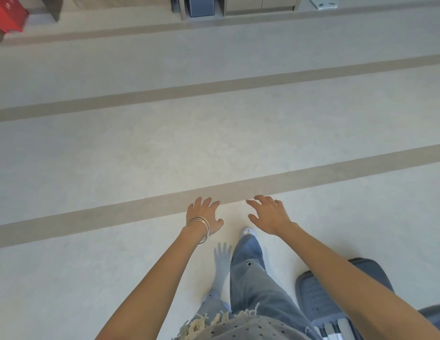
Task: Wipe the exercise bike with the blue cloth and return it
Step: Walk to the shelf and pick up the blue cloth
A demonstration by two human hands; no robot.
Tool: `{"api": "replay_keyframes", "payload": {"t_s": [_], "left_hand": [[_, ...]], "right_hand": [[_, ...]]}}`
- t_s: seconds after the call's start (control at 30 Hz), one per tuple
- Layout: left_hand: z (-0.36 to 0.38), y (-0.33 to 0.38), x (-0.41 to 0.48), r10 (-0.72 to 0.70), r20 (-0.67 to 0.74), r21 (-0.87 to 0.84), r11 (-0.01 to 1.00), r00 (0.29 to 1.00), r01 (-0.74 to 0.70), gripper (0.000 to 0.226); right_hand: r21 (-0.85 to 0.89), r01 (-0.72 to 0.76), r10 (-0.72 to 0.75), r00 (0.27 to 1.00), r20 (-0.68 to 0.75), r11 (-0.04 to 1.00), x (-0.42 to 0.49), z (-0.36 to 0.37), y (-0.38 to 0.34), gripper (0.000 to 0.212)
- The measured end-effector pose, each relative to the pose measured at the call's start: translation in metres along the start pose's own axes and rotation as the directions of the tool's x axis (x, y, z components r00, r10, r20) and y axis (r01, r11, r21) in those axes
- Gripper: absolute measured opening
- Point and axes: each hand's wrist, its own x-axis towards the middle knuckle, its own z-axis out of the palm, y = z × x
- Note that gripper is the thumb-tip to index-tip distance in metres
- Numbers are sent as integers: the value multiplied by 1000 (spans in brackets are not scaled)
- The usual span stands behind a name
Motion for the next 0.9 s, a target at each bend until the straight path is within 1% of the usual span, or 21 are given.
{"api": "replay_keyframes", "payload": {"t_s": [0.37,0.5,0.73,0.9], "left_hand": [[-104,79,125,-9,6,14,1000,1000,9,65],[-132,103,167,12,3,17,1000,1000,-12,64],[-173,118,240,45,34,25,999,998,-45,64],[-218,119,313,81,60,50,995,995,-84,64]], "right_hand": [[38,11,-10,1000,-14,999,108,-100,106,51],[55,-17,17,1000,-11,998,139,-129,138,51],[86,-70,68,997,25,994,191,-151,174,51],[134,-129,131,991,0,983,253,-191,195,51]]}}
